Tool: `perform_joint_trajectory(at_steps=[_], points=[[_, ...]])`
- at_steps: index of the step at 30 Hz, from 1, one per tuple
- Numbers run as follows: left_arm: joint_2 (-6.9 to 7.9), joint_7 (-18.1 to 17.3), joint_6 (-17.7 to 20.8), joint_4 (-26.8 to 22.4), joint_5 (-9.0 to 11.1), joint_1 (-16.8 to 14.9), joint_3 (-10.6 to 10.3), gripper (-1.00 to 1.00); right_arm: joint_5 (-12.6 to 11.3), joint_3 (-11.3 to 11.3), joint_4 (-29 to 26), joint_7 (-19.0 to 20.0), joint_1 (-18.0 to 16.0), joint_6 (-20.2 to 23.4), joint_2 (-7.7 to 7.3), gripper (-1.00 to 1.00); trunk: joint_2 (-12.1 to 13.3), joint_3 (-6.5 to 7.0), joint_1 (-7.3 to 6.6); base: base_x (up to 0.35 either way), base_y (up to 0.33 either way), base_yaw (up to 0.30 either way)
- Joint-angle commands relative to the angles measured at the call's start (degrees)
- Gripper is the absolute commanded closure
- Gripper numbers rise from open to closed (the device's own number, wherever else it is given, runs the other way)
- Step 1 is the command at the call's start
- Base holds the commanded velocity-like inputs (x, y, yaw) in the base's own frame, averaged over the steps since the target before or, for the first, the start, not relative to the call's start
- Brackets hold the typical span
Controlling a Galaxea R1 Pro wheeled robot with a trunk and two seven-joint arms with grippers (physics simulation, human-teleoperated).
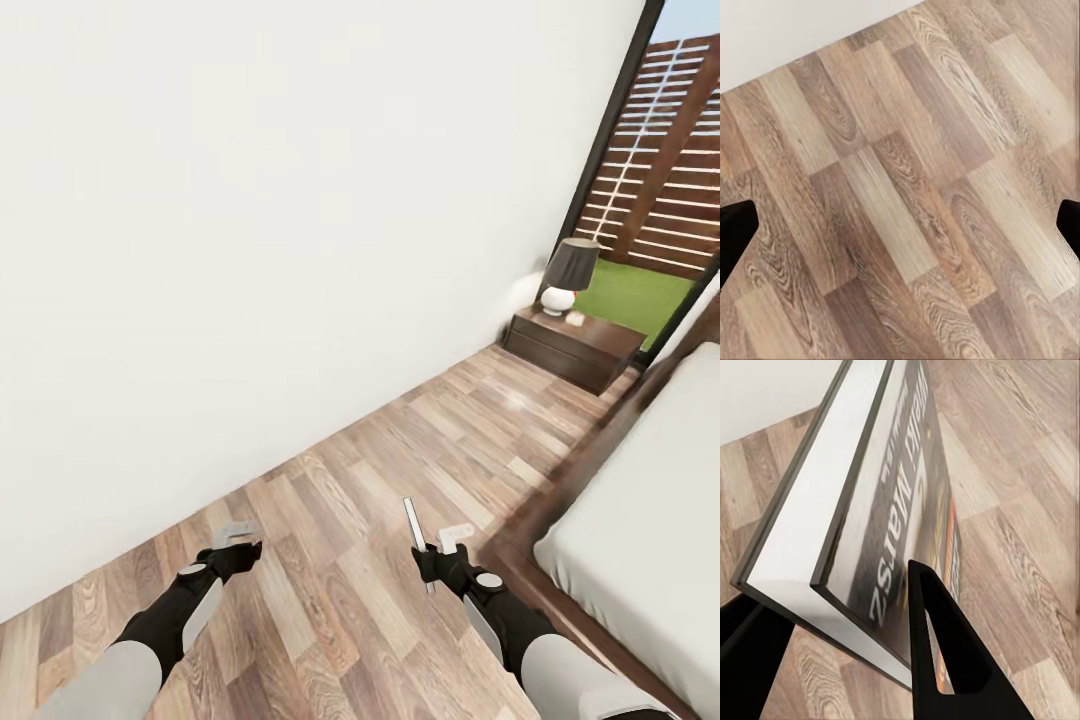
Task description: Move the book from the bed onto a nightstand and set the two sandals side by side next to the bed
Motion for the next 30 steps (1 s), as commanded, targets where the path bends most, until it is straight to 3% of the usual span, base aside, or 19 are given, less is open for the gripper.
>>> perform_joint_trajectory(at_steps=[1,30], points=[[0.09,0.41,0.29,-0.14,0.58,-0.01,-0.47,-1.00,-0.16,0.14,0.07,0.07,-0.08,-0.20,0.00,1.00,-0.10,-0.10,0.06,0.321,0.116,-0.253],[0.14,0.32,0.29,-0.14,0.58,-0.01,-0.56,-1.00,-0.16,0.22,0.07,0.07,-0.08,-0.19,-0.01,1.00,-0.10,-0.10,0.06,0.336,0.034,-0.253]])
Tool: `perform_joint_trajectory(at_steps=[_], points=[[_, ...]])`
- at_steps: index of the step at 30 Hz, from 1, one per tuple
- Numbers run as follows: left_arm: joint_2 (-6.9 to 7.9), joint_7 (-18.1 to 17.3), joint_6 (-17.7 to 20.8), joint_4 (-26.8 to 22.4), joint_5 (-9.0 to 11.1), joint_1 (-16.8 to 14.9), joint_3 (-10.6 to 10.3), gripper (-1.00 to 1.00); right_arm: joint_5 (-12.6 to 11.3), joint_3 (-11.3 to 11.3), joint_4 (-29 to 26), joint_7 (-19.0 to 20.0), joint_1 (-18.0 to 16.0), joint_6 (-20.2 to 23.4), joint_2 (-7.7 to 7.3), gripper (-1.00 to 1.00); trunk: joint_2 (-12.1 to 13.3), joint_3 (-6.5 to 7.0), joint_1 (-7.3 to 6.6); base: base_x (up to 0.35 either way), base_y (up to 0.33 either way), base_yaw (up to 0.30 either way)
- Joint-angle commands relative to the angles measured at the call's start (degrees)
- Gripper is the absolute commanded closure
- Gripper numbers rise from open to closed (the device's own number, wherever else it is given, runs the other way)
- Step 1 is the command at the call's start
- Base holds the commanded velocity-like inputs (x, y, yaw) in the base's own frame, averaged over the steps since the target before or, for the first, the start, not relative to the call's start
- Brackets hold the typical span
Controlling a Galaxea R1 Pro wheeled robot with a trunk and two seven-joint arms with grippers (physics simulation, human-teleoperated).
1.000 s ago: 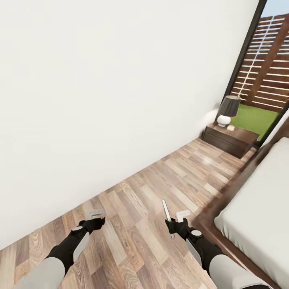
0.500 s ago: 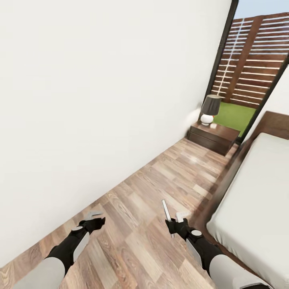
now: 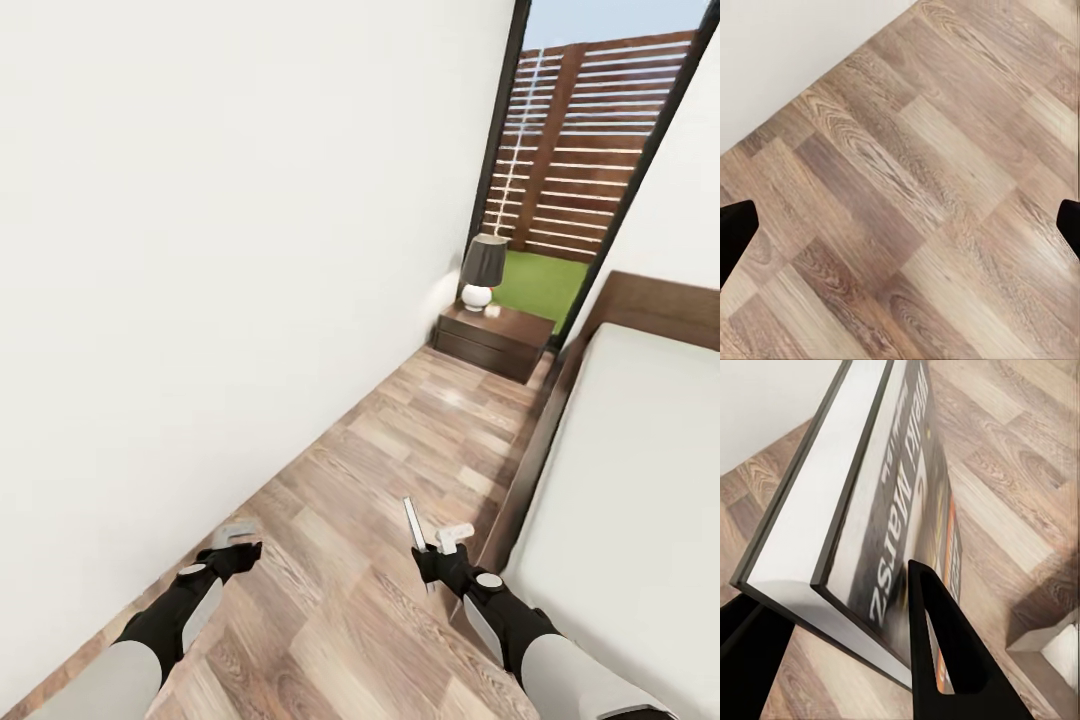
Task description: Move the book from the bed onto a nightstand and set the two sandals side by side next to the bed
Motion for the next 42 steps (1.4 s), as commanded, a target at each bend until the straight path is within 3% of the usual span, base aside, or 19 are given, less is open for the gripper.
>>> perform_joint_trajectory(at_steps=[1,29,31,33,36,38,42], points=[[0.08,0.40,0.29,-0.14,0.58,-0.01,-0.47,-1.00,-0.16,0.14,0.07,0.07,-0.08,-0.22,0.00,1.00,-0.10,-0.10,0.06,0.336,0.143,-0.253],[-0.33,0.40,0.29,-0.12,0.62,-0.01,-0.78,-1.00,-0.16,0.15,0.07,0.07,-0.08,-0.19,0.04,1.00,-0.10,-0.10,0.06,0.275,0.226,-0.253],[-1.08,0.42,0.29,-0.02,0.62,-0.01,-1.62,-1.00,-0.16,0.15,0.07,0.07,-0.08,-0.21,0.06,1.00,-0.10,-0.10,0.06,0.255,0.244,-0.253],[-2.95,0.75,0.29,0.16,0.59,-0.01,-4.06,-1.00,-0.16,0.15,0.07,0.07,-0.08,-0.23,0.07,1.00,-0.10,-0.10,0.06,0.255,0.244,-0.253],[-5.39,1.93,0.29,0.26,0.37,-0.01,-9.38,-1.00,-0.16,0.15,0.07,0.07,-0.08,-0.24,0.04,1.00,-0.10,-0.10,0.06,0.255,0.244,-0.253],[-6.00,2.95,0.29,0.28,0.32,-0.01,-11.31,-1.00,-0.16,0.15,0.07,0.07,-0.08,-0.22,0.02,1.00,-0.10,-0.10,0.06,0.255,0.244,-0.253],[-6.46,3.99,0.29,0.30,0.34,-0.01,-12.85,-1.00,-0.16,0.15,0.07,0.07,-0.08,-0.22,0.01,1.00,-0.10,-0.10,0.06,0.255,0.244,-0.253]])
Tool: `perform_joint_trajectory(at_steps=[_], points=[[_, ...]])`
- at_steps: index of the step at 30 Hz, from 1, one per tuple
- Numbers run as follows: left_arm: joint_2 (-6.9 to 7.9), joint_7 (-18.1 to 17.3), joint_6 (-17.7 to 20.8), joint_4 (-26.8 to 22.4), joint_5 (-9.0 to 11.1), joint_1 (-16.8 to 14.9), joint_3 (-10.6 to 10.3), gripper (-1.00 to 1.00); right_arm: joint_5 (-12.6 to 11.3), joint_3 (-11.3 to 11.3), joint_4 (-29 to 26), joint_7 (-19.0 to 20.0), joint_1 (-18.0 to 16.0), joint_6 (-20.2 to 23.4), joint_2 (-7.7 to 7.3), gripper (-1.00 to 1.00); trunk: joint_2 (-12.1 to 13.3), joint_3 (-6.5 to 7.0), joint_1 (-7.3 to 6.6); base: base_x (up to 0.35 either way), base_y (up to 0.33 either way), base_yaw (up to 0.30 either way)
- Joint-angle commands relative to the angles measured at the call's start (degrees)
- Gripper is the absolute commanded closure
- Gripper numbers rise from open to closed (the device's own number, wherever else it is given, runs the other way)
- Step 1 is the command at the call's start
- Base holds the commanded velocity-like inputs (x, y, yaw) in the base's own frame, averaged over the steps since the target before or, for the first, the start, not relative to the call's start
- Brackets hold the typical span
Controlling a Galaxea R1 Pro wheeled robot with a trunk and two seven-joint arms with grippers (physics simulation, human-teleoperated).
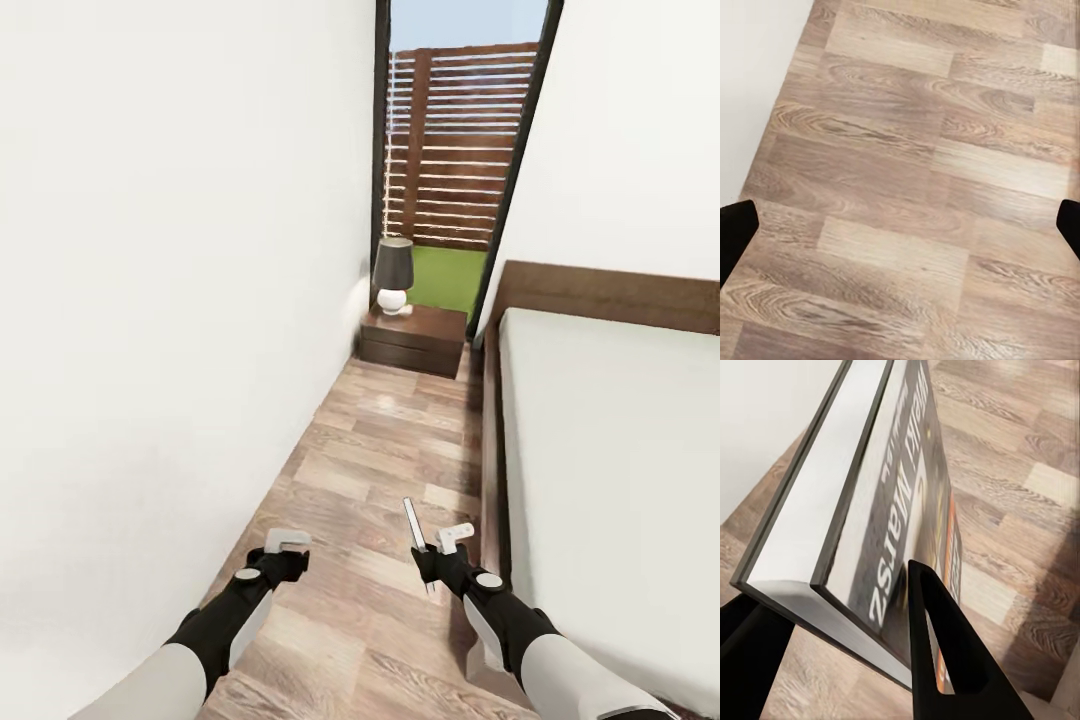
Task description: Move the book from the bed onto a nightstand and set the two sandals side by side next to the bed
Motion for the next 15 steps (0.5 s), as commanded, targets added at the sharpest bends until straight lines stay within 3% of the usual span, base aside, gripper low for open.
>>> perform_joint_trajectory(at_steps=[1,6,15], points=[[0.04,0.59,0.27,-0.13,0.61,-0.03,-0.60,-1.00,-0.16,0.15,0.07,0.06,-0.08,-0.22,0.00,1.00,-0.11,-0.10,0.06,0.255,0.244,-0.247],[-0.08,0.84,0.27,-0.12,0.66,-0.03,-0.96,-1.00,-0.16,0.15,0.07,0.06,-0.08,-0.24,-0.05,1.00,-0.11,-0.10,0.06,0.258,0.242,-0.116],[-0.05,0.88,0.27,-0.12,0.58,-0.03,-1.08,-1.00,-0.16,0.15,0.07,0.06,-0.08,-0.21,-0.09,1.00,-0.11,-0.10,0.06,0.295,0.175,-0.015]])
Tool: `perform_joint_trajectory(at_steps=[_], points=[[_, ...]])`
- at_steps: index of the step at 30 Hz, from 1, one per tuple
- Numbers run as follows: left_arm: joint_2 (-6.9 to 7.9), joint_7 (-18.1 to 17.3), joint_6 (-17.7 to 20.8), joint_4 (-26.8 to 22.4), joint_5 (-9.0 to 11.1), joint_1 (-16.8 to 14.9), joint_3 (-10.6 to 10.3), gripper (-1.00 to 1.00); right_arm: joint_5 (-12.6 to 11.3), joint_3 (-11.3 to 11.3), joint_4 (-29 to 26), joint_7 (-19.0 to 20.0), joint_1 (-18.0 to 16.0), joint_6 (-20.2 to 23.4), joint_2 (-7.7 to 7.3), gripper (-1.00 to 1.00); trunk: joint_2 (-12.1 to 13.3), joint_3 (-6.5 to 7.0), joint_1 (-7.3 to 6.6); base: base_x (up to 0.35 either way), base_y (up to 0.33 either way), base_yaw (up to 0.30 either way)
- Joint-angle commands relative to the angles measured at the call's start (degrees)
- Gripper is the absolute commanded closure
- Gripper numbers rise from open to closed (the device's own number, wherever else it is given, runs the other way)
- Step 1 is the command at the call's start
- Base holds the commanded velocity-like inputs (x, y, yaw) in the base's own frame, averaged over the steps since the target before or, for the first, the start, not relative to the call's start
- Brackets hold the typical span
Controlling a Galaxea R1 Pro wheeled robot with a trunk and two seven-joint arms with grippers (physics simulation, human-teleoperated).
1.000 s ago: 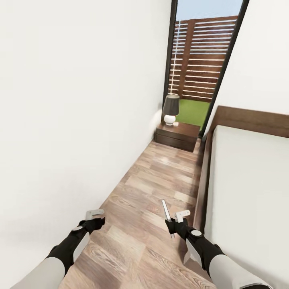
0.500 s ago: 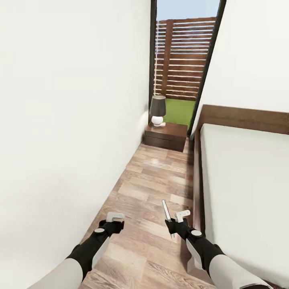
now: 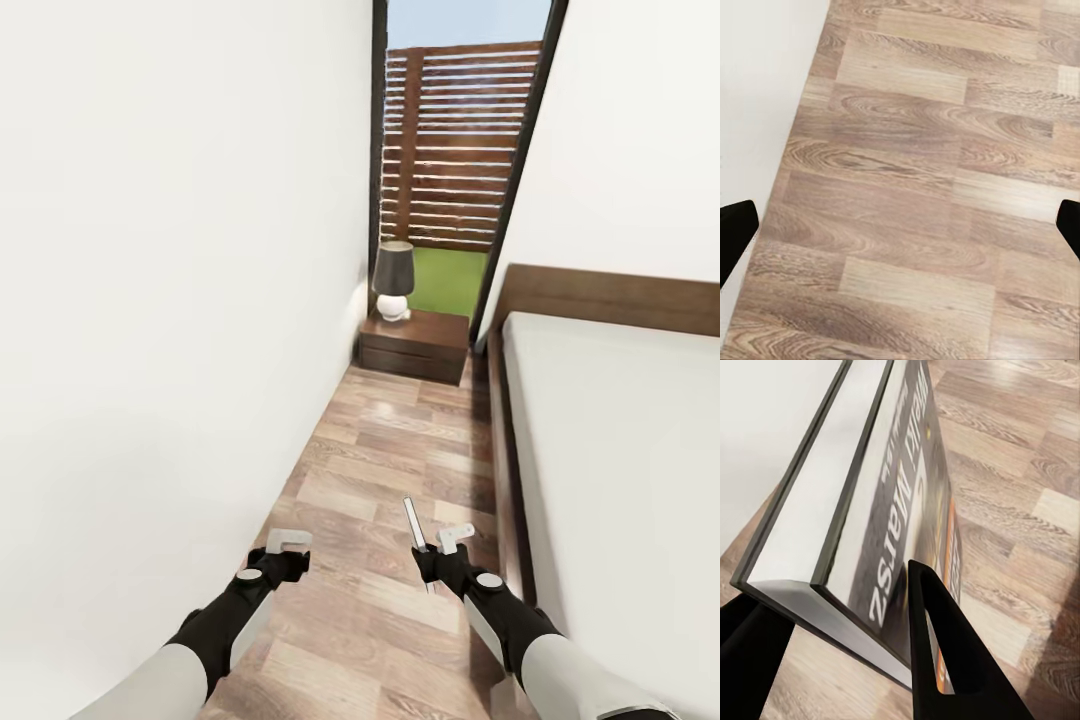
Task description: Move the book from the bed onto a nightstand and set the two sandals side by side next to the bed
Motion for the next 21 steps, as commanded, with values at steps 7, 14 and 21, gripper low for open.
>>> perform_joint_trajectory(at_steps=[7,14,21], points=[[0.08,0.51,0.26,-0.11,0.53,-0.04,-0.67,-1.00,-0.16,0.15,0.05,0.06,-0.06,-0.19,0.02,1.00,-0.10,-0.10,0.06,0.334,0.027,-0.001],[0.08,0.51,0.26,-0.11,0.51,-0.04,-0.77,-1.00,-0.16,0.15,0.05,0.06,-0.06,-0.20,0.05,1.00,-0.10,-0.10,0.06,0.338,0.003,-0.045],[0.09,0.51,0.26,-0.11,0.50,-0.04,-0.85,-1.00,-0.16,0.15,0.05,0.07,-0.06,-0.17,-0.01,1.00,-0.10,-0.10,0.06,0.339,0.000,-0.234]])
